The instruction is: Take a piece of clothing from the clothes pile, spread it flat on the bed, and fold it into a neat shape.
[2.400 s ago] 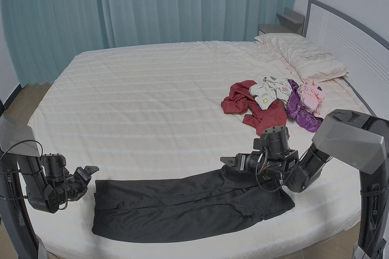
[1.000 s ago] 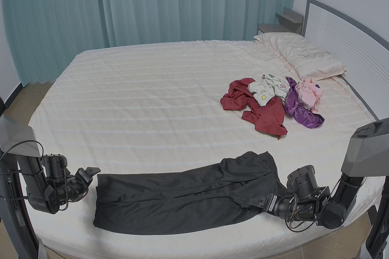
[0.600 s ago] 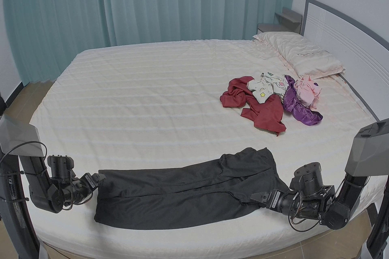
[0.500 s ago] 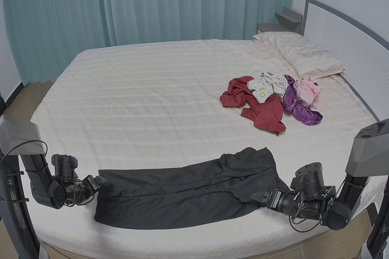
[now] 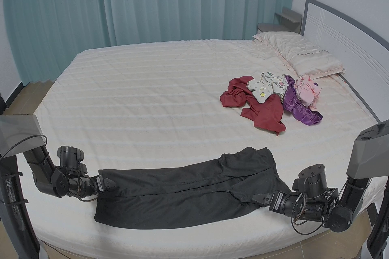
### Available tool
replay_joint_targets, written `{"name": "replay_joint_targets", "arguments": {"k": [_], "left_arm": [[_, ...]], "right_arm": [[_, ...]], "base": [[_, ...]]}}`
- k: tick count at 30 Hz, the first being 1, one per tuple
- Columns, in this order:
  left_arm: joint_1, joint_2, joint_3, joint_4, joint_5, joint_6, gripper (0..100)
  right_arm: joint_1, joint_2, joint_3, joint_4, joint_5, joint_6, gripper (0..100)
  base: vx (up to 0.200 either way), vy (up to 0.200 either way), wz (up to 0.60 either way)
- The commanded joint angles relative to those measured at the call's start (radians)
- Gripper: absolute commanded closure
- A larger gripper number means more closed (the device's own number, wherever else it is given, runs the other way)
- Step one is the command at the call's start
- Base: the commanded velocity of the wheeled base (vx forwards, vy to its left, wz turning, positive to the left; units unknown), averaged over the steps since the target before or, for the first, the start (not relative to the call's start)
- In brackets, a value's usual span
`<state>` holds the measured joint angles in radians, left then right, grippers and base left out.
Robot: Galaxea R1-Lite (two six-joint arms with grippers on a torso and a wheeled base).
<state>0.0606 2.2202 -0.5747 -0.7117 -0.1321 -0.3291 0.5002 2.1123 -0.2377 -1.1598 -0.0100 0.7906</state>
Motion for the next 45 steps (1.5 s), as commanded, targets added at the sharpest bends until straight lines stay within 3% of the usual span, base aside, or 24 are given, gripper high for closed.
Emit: {"name": "replay_joint_targets", "arguments": {"k": [1, 12, 24, 25, 45], "left_arm": [[-0.002, 0.036, 0.012, -0.002, 0.012, 0.038, 0], [-0.018, 0.098, 0.001, -0.051, 0.014, 0.071, 0], [-0.085, 0.099, 0.016, -0.088, 0.016, 0.071, 0], [-0.085, 0.099, 0.015, -0.088, 0.016, 0.071, 100], [-0.03, 0.012, 0.047, -0.077, 0.028, 0.094, 100]], "right_arm": [[0.006, -0.002, 0.003, -0.001, 0.001, -0.001, 0], [0.008, 0.001, 0.011, -0.014, 0.002, -0.001, 0], [0.009, 0.008, 0.012, -0.015, 0.002, -0.01, 0], [0.008, 0.008, 0.012, -0.015, 0.002, -0.01, 0], [0.009, 0.005, 0.018, -0.015, 0.002, -0.01, 0]], "base": [[0.0, 0.0, 0.0], [0.0, 0.0, 0.0], [0.0, 0.0, 0.0], [0.0, 0.0, 0.0], [0.0, 0.0, 0.0]]}}
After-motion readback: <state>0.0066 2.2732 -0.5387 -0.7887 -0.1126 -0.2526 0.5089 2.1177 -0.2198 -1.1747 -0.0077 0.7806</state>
